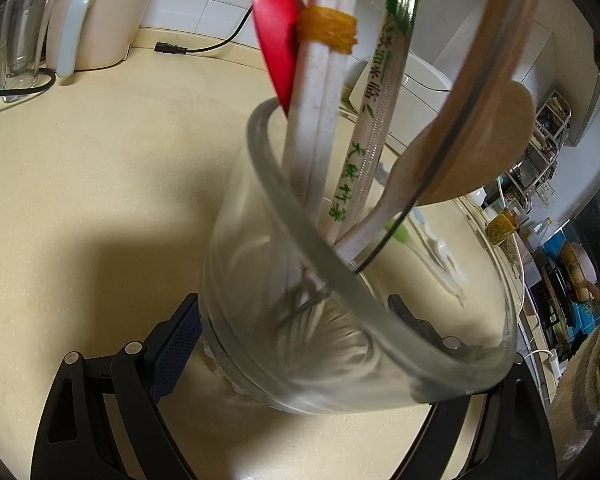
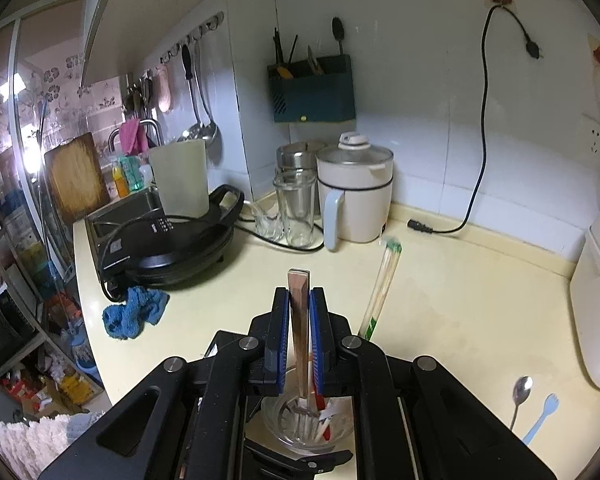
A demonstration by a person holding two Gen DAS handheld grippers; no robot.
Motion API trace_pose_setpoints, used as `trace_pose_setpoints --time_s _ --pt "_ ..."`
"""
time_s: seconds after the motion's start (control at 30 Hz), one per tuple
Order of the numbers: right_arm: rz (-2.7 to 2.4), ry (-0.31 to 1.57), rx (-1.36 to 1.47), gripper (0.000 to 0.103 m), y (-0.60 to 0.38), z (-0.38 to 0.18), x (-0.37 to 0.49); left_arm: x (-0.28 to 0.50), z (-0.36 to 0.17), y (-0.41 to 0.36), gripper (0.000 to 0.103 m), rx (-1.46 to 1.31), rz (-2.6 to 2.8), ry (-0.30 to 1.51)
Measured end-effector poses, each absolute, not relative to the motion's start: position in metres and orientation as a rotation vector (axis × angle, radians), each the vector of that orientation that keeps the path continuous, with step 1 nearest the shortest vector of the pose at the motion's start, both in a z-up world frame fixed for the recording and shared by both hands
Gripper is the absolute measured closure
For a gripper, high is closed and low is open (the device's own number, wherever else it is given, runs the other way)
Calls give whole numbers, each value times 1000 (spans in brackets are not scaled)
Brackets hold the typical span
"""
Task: Organize utensils
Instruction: 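Lower the fork into the glass and open the right tool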
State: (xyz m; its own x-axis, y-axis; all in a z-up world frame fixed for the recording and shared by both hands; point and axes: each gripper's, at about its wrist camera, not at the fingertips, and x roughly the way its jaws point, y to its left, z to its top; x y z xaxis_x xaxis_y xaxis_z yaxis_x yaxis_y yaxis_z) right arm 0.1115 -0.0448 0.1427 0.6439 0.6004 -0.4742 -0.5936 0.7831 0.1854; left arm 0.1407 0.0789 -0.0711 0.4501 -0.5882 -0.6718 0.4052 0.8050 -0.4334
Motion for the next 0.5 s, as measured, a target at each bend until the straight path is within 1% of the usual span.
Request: trace_pose_setpoints --time_s 0.33,0.5 --pt "656 569 13 92 -41 138 116 141 -71 79 12 -222 -620 916" --pt "644 524 40 91 -46 147 114 141 -71 79 12 -222 -620 916"
